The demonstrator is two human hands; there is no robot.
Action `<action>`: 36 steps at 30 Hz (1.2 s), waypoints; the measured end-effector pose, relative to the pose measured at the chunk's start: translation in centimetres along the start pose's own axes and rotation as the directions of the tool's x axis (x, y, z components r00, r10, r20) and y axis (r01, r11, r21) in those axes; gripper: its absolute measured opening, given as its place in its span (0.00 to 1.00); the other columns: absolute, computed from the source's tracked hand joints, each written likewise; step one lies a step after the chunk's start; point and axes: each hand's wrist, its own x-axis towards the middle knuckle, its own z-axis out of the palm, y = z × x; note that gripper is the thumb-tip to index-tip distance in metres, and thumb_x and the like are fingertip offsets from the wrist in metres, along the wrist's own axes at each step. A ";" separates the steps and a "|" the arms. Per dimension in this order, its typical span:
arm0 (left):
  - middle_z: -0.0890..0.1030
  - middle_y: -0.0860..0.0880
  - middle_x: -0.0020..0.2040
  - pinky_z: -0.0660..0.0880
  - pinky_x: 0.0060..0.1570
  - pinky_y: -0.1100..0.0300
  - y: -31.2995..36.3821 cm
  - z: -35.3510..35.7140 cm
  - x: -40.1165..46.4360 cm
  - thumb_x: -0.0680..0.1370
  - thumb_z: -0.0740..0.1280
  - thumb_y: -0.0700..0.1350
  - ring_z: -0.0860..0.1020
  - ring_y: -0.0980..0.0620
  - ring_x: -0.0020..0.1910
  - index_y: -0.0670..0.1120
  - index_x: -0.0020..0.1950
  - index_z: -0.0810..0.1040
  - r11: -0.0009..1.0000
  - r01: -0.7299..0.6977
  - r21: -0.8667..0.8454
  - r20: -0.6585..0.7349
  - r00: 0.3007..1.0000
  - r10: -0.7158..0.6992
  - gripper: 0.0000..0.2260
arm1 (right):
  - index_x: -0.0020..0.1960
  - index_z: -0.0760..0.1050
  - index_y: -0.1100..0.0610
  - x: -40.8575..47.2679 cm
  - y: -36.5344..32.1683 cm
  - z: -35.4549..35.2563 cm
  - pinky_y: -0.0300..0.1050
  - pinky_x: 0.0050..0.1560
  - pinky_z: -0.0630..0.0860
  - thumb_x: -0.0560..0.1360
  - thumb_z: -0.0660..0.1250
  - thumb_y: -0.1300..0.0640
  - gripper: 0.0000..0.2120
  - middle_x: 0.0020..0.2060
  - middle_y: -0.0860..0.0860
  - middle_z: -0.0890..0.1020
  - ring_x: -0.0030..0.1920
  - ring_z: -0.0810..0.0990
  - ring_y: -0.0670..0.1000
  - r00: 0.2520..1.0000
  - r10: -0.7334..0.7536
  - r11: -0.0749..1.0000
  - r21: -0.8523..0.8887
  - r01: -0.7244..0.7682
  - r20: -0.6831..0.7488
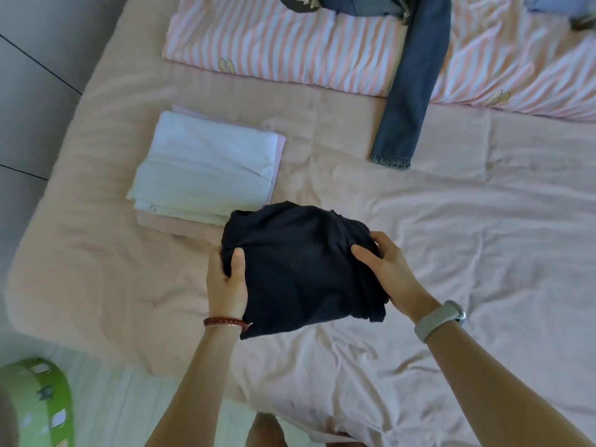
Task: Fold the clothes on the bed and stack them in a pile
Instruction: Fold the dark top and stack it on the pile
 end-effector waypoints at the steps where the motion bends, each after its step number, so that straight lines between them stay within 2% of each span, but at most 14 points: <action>1: 0.73 0.56 0.47 0.68 0.42 0.72 0.8 -0.9 1.2 0.80 0.60 0.44 0.72 0.61 0.44 0.46 0.56 0.70 0.999 -0.042 0.026 0.015 0.999 0.042 0.06 | 0.56 0.70 0.52 -0.3 -0.4 1.2 0.46 0.49 0.78 0.76 0.66 0.55 0.11 0.50 0.50 0.80 0.51 0.80 0.51 1.000 -0.007 1.000 0.030 0.008 -0.026; 5: 0.75 0.57 0.48 0.68 0.44 0.70 4.2 -4.8 6.9 0.80 0.60 0.45 0.73 0.57 0.48 0.48 0.56 0.72 0.983 -0.168 0.073 0.048 0.985 0.165 0.06 | 0.60 0.67 0.46 0.0 -3.6 6.5 0.36 0.48 0.76 0.76 0.65 0.59 0.15 0.50 0.45 0.79 0.50 0.79 0.41 0.986 -0.135 0.985 0.094 0.145 -0.097; 12: 0.76 0.50 0.49 0.66 0.47 0.63 7.4 -9.0 20.9 0.80 0.59 0.46 0.72 0.51 0.48 0.41 0.56 0.74 0.929 -0.333 0.161 0.127 0.941 0.315 0.11 | 0.60 0.65 0.48 5.7 -9.5 16.2 0.32 0.47 0.73 0.77 0.62 0.59 0.14 0.50 0.42 0.77 0.50 0.77 0.41 0.915 -0.292 0.948 0.045 0.316 -0.278; 16: 0.77 0.46 0.54 0.67 0.49 0.60 5.3 -9.3 27.6 0.80 0.59 0.47 0.74 0.44 0.55 0.42 0.62 0.72 0.907 -0.301 0.296 0.254 0.940 0.229 0.14 | 0.66 0.64 0.53 10.5 -8.8 20.3 0.28 0.40 0.69 0.78 0.61 0.56 0.17 0.48 0.41 0.76 0.48 0.76 0.43 0.926 -0.202 0.979 -0.078 0.186 -0.318; 19: 0.75 0.42 0.62 0.68 0.56 0.54 2.7 -9.4 29.1 0.80 0.60 0.48 0.73 0.40 0.60 0.45 0.73 0.61 0.864 -0.204 0.461 0.304 0.951 0.062 0.23 | 0.70 0.61 0.55 12.2 -7.6 22.0 0.39 0.48 0.69 0.78 0.60 0.54 0.22 0.61 0.52 0.73 0.56 0.74 0.53 0.908 -0.064 0.974 -0.226 -0.034 -0.413; 21: 0.72 0.40 0.63 0.72 0.54 0.49 1.6 -9.7 28.8 0.78 0.62 0.48 0.74 0.38 0.57 0.46 0.74 0.58 0.814 -0.264 0.518 0.244 0.957 0.155 0.26 | 0.72 0.60 0.54 12.2 -7.5 22.9 0.46 0.52 0.66 0.78 0.60 0.54 0.23 0.66 0.53 0.68 0.62 0.70 0.57 0.849 -0.188 0.856 -0.506 -0.105 -0.493; 23: 0.69 0.38 0.64 0.71 0.53 0.43 1.3 -9.9 27.8 0.77 0.64 0.46 0.72 0.36 0.58 0.46 0.73 0.61 0.661 -0.382 0.646 0.179 0.917 0.355 0.26 | 0.69 0.66 0.57 11.7 -8.0 23.4 0.53 0.57 0.67 0.76 0.59 0.59 0.22 0.66 0.56 0.70 0.63 0.70 0.59 0.752 -0.457 0.666 -0.743 -0.064 -0.475; 25: 0.70 0.37 0.66 0.68 0.56 0.40 1.1 -9.4 26.8 0.76 0.64 0.45 0.71 0.35 0.61 0.44 0.70 0.68 0.447 -0.558 0.699 0.227 0.766 0.601 0.22 | 0.65 0.72 0.60 11.5 -8.4 24.0 0.60 0.60 0.70 0.74 0.56 0.62 0.20 0.62 0.59 0.75 0.62 0.74 0.62 0.617 -0.708 0.479 -0.875 0.061 -0.344; 26: 0.70 0.38 0.67 0.68 0.58 0.39 1.2 -9.0 26.5 0.76 0.61 0.46 0.70 0.35 0.63 0.44 0.69 0.70 0.332 -0.647 0.687 0.309 0.673 0.672 0.21 | 0.64 0.73 0.60 11.7 -8.6 24.3 0.63 0.62 0.69 0.74 0.54 0.60 0.21 0.62 0.59 0.76 0.63 0.74 0.61 0.596 -0.763 0.380 -0.919 0.104 -0.248; 27: 0.69 0.38 0.69 0.66 0.60 0.38 1.0 -8.6 26.3 0.77 0.59 0.49 0.69 0.35 0.66 0.45 0.69 0.70 0.230 -0.709 0.667 0.401 0.602 0.690 0.21 | 0.65 0.73 0.59 12.1 -8.7 24.5 0.64 0.64 0.67 0.75 0.53 0.58 0.21 0.63 0.59 0.75 0.65 0.72 0.61 0.620 -0.772 0.281 -0.950 0.137 -0.139; 28: 0.67 0.39 0.70 0.65 0.62 0.38 0.7 -8.2 26.3 0.77 0.56 0.51 0.66 0.36 0.68 0.46 0.70 0.69 0.182 -0.742 0.645 0.490 0.584 0.647 0.22 | 0.68 0.71 0.57 12.5 -8.6 24.6 0.64 0.66 0.64 0.76 0.53 0.56 0.22 0.67 0.58 0.72 0.68 0.69 0.60 0.687 -0.726 0.203 -0.966 0.162 -0.037; 31: 0.53 0.44 0.77 0.54 0.70 0.40 -1.4 -8.1 26.7 0.79 0.51 0.59 0.50 0.41 0.75 0.52 0.76 0.55 0.228 -0.733 0.641 0.634 0.673 0.379 0.26 | 0.75 0.55 0.48 13.5 -6.8 23.8 0.59 0.72 0.52 0.80 0.48 0.47 0.24 0.75 0.52 0.55 0.75 0.53 0.58 0.895 -0.441 0.138 -0.981 0.136 0.062; 33: 0.45 0.49 0.77 0.47 0.73 0.44 -2.8 -8.3 27.5 0.79 0.48 0.60 0.41 0.47 0.76 0.56 0.76 0.46 0.251 -0.709 0.659 0.656 0.705 0.272 0.27 | 0.76 0.45 0.44 13.9 -5.6 23.0 0.58 0.72 0.47 0.81 0.45 0.43 0.25 0.76 0.48 0.46 0.75 0.46 0.56 0.943 -0.331 0.149 -0.987 0.068 0.015; 36: 0.43 0.51 0.77 0.44 0.72 0.43 -1.7 -8.6 27.6 0.79 0.49 0.60 0.39 0.49 0.75 0.56 0.76 0.45 0.262 -0.717 0.646 0.682 0.696 0.224 0.27 | 0.76 0.44 0.45 13.5 -6.4 23.2 0.59 0.72 0.45 0.81 0.45 0.45 0.25 0.76 0.48 0.45 0.75 0.43 0.56 0.952 -0.306 0.190 -0.979 0.067 0.006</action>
